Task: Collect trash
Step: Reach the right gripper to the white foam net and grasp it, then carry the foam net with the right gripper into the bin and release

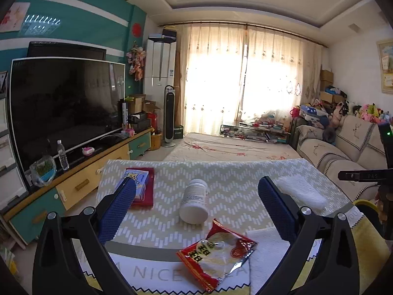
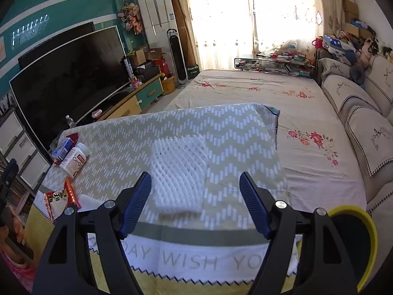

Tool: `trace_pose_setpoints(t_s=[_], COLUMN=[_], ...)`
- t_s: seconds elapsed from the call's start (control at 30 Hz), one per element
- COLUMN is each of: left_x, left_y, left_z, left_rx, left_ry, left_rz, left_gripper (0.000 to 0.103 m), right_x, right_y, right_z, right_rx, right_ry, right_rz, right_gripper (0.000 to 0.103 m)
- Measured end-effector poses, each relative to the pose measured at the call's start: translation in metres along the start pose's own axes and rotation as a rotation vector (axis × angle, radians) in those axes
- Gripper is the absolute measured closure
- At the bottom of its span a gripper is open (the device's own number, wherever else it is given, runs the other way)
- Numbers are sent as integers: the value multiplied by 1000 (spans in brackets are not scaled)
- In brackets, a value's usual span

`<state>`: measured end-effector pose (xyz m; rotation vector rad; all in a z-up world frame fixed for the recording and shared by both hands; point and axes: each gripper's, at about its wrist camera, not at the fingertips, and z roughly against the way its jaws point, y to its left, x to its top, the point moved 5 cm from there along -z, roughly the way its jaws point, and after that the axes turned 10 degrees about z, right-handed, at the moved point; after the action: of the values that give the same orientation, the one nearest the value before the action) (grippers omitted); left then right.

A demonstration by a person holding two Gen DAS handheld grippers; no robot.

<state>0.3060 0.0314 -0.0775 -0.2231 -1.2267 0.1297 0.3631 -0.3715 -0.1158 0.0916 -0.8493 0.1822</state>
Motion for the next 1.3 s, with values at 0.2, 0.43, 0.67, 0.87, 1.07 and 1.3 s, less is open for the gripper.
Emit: trace_pose_setpoints(t_s=[0.2, 0.43, 0.67, 0.87, 1.07, 1.3], left_x=[-4, -7, -12, -17, -21, -26], left_y=[6, 8, 3, -5, -10, -15], left_z=[3, 2, 1, 0, -3, -7], left_rx=[21, 2, -10, -29, -65, -117], left_ry=[-27, -17, -2, 16, 62, 133], left_rz=[23, 55, 34, 12, 6, 21], left_gripper=[5, 5, 5, 5, 5, 5], right_x=[-10, -31, -30, -26, -12, -18], right_y=[16, 22, 19, 11, 0, -39], right_z=[-52, -73, -67, -58, -24, 66], right_rx=[-13, 9, 11, 33, 35, -62], right_ry=[93, 160, 143, 122, 48, -54], right_rz=[38, 56, 50, 11, -37, -40], right_gripper=[33, 46, 86, 90, 90, 90])
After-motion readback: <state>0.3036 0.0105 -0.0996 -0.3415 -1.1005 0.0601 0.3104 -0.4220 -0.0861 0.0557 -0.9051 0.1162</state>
